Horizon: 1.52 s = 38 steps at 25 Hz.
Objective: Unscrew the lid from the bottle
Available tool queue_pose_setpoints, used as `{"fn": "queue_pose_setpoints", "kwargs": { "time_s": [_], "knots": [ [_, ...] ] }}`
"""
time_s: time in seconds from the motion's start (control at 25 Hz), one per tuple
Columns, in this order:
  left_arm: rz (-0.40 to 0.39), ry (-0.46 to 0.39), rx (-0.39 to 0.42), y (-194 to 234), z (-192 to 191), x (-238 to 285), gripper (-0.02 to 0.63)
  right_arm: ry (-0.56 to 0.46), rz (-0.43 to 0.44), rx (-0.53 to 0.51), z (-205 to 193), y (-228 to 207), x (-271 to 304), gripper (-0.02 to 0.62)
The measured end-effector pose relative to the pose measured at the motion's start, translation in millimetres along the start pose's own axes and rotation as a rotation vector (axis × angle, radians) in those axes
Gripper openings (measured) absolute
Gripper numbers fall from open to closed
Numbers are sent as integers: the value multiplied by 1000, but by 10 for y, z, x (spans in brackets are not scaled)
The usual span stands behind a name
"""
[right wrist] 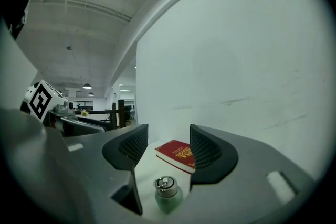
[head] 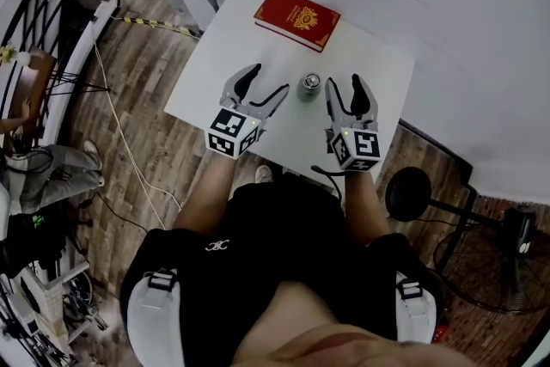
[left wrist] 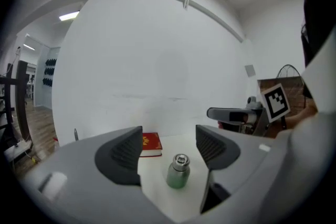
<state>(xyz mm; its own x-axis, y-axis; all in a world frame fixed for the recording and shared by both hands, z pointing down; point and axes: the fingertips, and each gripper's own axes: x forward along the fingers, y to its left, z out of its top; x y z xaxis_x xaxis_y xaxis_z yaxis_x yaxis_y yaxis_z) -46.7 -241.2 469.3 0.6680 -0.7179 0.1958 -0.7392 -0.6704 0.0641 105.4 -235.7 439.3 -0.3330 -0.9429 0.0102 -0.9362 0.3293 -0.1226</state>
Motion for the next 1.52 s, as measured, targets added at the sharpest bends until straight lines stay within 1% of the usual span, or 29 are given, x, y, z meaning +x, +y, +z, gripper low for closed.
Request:
{"fn": "queue_pose_setpoints", "kwargs": {
  "time_s": [0.08, 0.28, 0.44, 0.64, 0.76, 0.92, 1.0, 1.12, 1.2, 1.36, 1.52],
  "knots": [
    [-24, 22, 7, -55, -127, 92, 345, 20, 11, 9, -85, -16, 17, 225],
    [-75, 80, 20, -191, -506, 274, 354, 92, 37, -23, -343, -2, 64, 225],
    [-119, 122, 29, -302, -800, 457, 354, 139, 89, -14, -592, 18, 147, 225],
    [-194, 131, 29, -470, -956, 598, 360, 228, 127, -96, -935, 89, 219, 225],
    [-228, 167, 37, -508, -1150, 744, 362, 274, 152, -111, -1085, 105, 301, 225],
    [-250, 213, 8, -471, -1451, 967, 364, 320, 198, -116, -1360, 108, 413, 225],
    [-262, 231, -15, -449, -1573, 1060, 364, 336, 206, -127, -1470, 112, 461, 225],
    [-289, 252, -38, -432, -1701, 1166, 379, 352, 198, -152, -1557, 99, 529, 233],
    [-310, 274, -34, -448, -1772, 1213, 382, 361, 196, -168, -1602, 103, 571, 233],
    [-332, 293, -6, -467, -1849, 1304, 380, 379, 207, -197, -1655, 142, 632, 233],
    [-330, 305, 51, -429, -1890, 1348, 362, 376, 222, -194, -1646, 131, 656, 233]
  ]
}}
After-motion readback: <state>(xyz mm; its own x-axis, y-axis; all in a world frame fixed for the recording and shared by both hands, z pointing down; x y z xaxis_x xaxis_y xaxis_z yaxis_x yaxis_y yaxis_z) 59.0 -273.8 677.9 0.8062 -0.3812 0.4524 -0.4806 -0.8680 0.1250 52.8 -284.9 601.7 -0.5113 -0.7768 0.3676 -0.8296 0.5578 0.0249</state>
